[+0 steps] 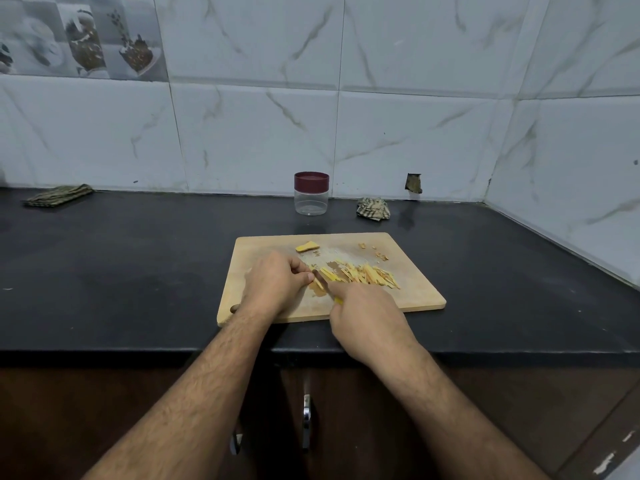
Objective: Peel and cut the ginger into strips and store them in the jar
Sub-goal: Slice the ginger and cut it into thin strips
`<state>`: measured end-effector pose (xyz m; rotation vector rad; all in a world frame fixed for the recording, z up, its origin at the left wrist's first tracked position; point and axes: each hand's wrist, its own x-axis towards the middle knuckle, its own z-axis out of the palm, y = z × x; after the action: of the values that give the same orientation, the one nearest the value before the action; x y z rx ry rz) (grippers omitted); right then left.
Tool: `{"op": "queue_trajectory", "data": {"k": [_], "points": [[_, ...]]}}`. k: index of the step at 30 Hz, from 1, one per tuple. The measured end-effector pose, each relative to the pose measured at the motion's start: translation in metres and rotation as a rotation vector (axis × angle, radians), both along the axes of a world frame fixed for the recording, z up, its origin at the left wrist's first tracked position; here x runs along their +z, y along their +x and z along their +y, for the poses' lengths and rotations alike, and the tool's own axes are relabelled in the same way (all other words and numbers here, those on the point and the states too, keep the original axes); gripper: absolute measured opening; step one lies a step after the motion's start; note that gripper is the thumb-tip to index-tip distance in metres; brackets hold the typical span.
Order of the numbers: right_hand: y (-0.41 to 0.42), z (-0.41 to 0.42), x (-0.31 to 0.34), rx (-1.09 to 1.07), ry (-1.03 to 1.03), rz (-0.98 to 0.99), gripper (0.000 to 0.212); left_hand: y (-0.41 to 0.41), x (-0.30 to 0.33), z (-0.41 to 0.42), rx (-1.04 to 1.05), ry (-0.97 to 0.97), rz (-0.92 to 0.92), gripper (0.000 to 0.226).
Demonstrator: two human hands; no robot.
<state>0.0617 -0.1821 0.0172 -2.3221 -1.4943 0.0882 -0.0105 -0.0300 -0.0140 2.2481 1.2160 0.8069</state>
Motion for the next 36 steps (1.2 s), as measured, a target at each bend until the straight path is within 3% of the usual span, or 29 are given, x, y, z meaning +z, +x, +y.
{"op": "queue_trajectory", "data": {"k": [17, 22, 30, 36], "points": [[-0.003, -0.001, -0.005, 0.019, -0.076, -0.096, 0.039, 0.0, 0.0, 0.001, 0.0, 0.0, -0.003, 0.026], [0.001, -0.021, -0.008, 0.012, -0.121, -0.059, 0.05, 0.0, -0.001, 0.002, -0.005, 0.006, -0.003, 0.026], [0.0, -0.01, -0.003, -0.013, -0.05, -0.048, 0.041, 0.001, 0.0, 0.002, -0.012, 0.017, -0.005, 0.026], [0.007, -0.014, -0.003, -0.063, -0.027, -0.007, 0.049, 0.0, -0.002, 0.004, -0.005, 0.001, -0.002, 0.021]]}}
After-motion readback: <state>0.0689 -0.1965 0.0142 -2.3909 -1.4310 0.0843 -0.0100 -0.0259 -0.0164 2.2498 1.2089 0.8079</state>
